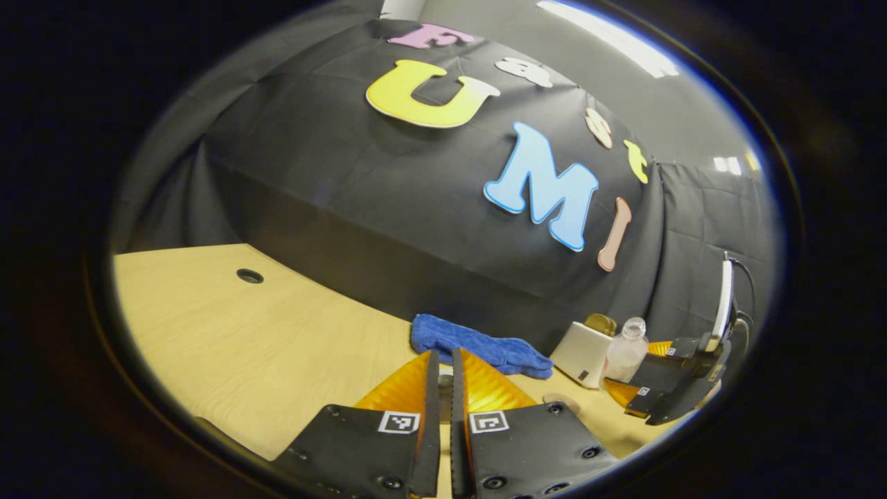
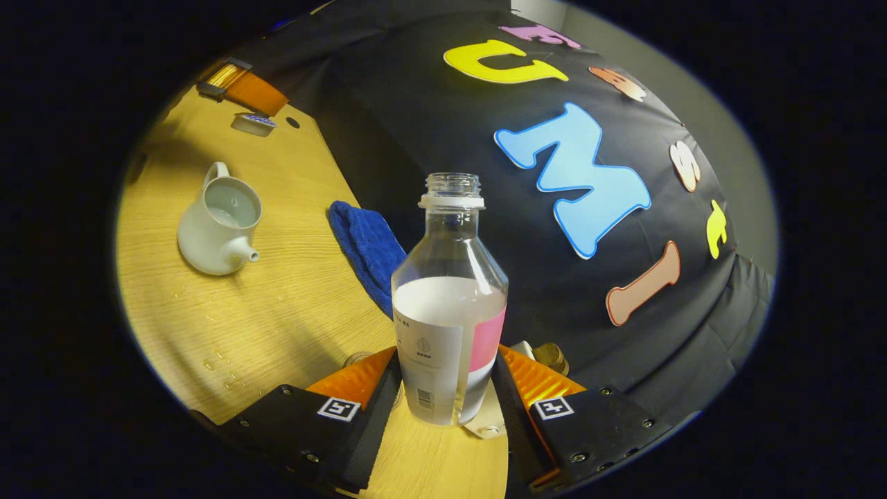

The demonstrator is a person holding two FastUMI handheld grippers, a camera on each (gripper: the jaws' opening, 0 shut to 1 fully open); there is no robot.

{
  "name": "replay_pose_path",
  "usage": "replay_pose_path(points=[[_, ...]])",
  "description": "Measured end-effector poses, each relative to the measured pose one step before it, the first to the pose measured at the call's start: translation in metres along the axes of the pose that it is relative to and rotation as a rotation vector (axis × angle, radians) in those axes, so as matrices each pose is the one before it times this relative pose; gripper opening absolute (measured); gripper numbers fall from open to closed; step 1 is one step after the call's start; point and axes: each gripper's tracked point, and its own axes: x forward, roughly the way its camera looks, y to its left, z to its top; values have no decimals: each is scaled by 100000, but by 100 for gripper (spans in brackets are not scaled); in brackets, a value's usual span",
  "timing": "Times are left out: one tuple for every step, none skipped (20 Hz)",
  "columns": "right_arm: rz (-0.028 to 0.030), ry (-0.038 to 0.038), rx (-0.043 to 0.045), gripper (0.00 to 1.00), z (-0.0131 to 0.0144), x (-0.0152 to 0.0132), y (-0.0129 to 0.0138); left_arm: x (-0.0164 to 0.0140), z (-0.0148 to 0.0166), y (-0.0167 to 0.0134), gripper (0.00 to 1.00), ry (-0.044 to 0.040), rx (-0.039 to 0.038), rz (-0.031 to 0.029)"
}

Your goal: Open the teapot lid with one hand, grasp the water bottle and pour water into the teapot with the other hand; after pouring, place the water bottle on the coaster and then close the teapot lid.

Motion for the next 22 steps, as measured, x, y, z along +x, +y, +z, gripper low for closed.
replay_pose_path(points=[[755,-148,3596,76,-77,94,211,112,-73,-127,12,153,163,-158],[751,-77,3676,76,-68,254,92,-38,43,-45,13,27,22,-203],[740,6,3529,76,-75,240,171,-94,-83,-86,12,48,87,-120],[665,440,3304,76,-128,197,199,58,81,-70,13,28,136,-90],[697,615,3420,76,-235,160,30,-21,-83,-43,12,28,166,-119],[883,651,4108,76,-351,236,57,50,-3,-66,12,123,137,-72],[1183,215,4823,76,-148,219,154,10,-90,-74,12,77,212,-112],[1046,-54,5036,76,-70,205,331,-1,-45,-89,12,110,315,-139],[950,-137,4285,76,5,436,226,36,-152,-129,12,117,388,-196],[338,-198,3288,76,83,373,-166,15,35,-148,13,167,436,-254],[529,-509,2737,76,159,237,-99,66,-126,-122,13,246,573,-212],[185,-686,2189,76,104,228,-61,20,-51,-297,12,411,700,-488],[-85,-776,2189,76,229,202,-167,-32,-74,-130,12,-95,808,-259],[722,-654,2870,76,96,174,-10,16,-25,-225,12,303,1074,-330],[808,-760,3387,76,188,213,8,-6,-116,-212,12,72,1019,-298],[1256,-720,3407,76,189,266,114,28,92,-194,12,-277,893,-298],[769,-319,2844,76,148,258,63,-85,-42,-169,12,133,1034,-208],[263,-179,1874,76,-23,168,-9,-18,126,-94,12,-140,769,-115],[335,46,1486,76,-49,197,24,27,-30,-144,12,-150,231,-295],[70,209,1343,76,-246,255,-104,-4,87,-91,12,-189,-274,-329],[-93,564,1859,76,-306,233,-190,-26,77,-70,12,-255,-431,-460],[-102,477,2310,76,-415,141,-323,-44,114,-29,12,-203,-57,56]])
